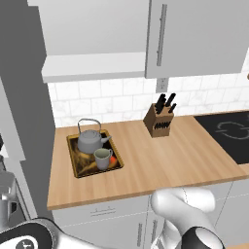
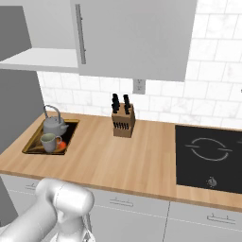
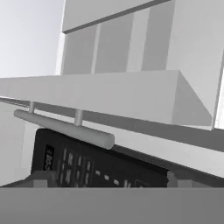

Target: Pick the kettle from the counter and place it on the tray. Then pick the mug from the cabinet and place it on the tray. Then close the cabinet doors.

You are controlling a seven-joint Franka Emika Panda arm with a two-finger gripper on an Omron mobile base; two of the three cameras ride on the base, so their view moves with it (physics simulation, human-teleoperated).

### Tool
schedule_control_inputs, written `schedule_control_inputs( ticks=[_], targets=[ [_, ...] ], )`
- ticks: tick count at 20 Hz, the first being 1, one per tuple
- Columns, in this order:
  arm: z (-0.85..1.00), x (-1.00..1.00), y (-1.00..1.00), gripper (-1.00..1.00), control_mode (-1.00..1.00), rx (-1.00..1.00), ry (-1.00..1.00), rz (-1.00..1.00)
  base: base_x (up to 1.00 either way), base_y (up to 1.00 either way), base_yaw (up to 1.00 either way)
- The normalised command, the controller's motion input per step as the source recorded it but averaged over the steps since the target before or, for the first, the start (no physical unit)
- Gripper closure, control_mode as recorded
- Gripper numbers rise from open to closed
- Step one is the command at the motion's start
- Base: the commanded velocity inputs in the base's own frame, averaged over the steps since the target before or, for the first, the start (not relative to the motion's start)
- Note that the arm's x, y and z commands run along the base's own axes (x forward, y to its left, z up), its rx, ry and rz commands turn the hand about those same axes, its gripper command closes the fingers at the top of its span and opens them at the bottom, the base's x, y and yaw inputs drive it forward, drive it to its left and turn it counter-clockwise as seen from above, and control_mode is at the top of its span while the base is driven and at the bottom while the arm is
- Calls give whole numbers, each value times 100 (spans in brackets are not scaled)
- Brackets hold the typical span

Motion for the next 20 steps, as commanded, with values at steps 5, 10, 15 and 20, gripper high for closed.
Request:
schedule_control_inputs(
  ticks=[5,10,15,20],
  targets=[
    [0,50,-3,-100,-100,3,4,0,0,0,0],
    [0,45,-19,-100,-100,1,5,-3,0,0,0],
    [0,34,-46,-100,-100,2,1,-1,0,0,0],
    [0,42,-52,-100,-100,4,1,0,0,0,0]
  ],
)
